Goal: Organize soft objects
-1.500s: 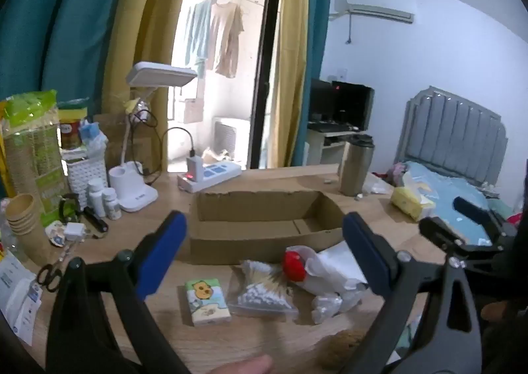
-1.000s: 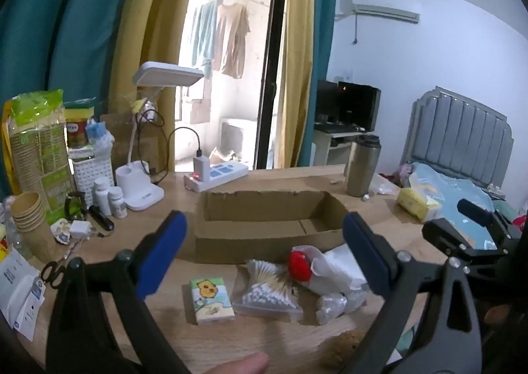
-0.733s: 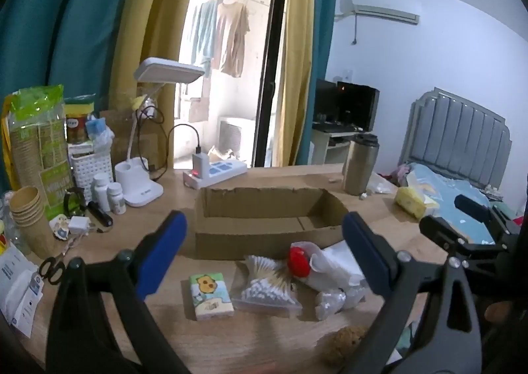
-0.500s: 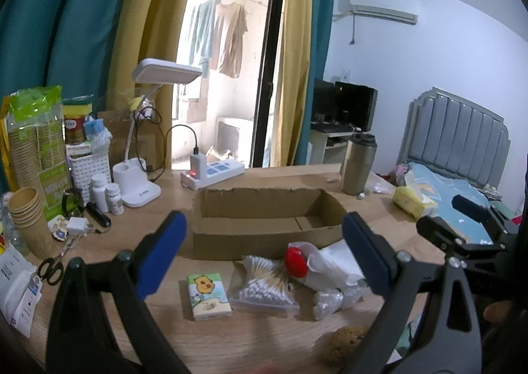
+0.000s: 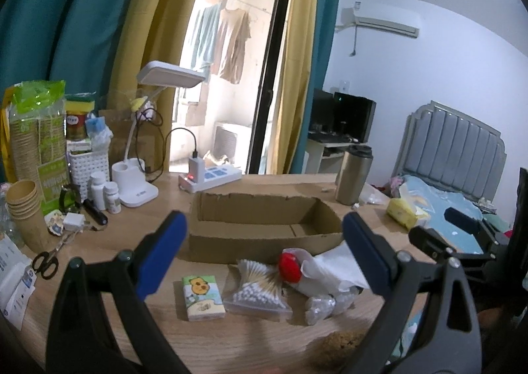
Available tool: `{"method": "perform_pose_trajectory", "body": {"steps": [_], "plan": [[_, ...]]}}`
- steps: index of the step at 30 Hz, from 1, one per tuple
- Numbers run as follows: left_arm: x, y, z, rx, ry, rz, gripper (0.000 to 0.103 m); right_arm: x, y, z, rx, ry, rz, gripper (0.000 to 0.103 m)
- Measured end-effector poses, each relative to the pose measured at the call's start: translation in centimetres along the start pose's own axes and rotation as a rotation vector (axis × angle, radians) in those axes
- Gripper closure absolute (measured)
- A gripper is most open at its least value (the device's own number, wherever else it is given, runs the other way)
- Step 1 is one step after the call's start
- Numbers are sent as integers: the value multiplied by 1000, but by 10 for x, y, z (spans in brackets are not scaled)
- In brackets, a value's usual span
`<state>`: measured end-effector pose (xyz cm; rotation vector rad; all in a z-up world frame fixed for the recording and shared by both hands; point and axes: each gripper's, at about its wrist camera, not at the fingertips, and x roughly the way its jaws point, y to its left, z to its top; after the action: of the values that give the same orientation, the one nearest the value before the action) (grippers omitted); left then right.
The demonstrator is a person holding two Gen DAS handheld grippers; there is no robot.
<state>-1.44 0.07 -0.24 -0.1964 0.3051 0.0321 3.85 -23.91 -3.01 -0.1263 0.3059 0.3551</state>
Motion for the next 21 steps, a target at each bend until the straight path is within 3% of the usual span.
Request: {"method": "perform_pose_trajectory", "body": {"steps": [21], "plan": [[2, -1, -6, 12, 18, -6, 7, 0, 2, -2, 0, 5, 2, 0]]}}
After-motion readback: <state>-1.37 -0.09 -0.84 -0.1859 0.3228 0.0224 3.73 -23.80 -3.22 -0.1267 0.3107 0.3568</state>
